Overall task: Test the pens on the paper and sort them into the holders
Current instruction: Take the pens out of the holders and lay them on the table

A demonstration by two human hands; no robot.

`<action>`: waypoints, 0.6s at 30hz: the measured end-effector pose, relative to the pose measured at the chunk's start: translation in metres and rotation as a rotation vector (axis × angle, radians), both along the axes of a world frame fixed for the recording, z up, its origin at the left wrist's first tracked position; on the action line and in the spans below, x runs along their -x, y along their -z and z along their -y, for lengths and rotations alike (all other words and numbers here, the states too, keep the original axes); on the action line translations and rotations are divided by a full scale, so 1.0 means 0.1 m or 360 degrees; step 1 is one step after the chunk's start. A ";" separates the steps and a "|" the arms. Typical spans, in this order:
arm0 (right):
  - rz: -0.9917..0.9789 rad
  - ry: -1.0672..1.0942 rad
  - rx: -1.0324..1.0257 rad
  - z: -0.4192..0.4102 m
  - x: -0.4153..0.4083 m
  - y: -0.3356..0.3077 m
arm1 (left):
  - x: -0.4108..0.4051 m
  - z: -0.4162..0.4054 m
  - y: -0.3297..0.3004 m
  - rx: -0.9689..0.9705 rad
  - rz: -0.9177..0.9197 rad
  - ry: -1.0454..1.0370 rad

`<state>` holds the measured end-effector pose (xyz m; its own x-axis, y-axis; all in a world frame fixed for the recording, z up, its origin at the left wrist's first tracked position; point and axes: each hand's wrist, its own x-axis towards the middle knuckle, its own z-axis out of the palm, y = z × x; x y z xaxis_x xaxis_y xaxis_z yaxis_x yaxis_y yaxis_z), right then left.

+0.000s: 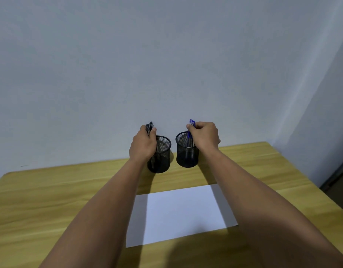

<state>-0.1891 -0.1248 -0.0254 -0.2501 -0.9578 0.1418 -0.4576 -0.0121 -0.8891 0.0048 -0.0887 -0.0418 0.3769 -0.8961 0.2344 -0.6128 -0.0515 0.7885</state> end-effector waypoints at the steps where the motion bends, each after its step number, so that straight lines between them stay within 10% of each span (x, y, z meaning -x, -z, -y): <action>1: 0.0003 -0.0002 0.0017 0.00 0.00 -0.01 | 0.00 0.00 -0.01 -0.0003 0.0018 0.0006; 18: 0.0189 -0.0238 0.0427 -0.47 -0.31 -0.86 | -0.08 -0.40 -1.01 0.0490 -0.0047 -0.0118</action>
<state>-0.1584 -0.0776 0.0604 -0.1391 -0.9176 0.3724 -0.3264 -0.3126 -0.8921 0.0125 -0.0487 0.0588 0.4491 -0.7548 0.4781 -0.5929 0.1486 0.7915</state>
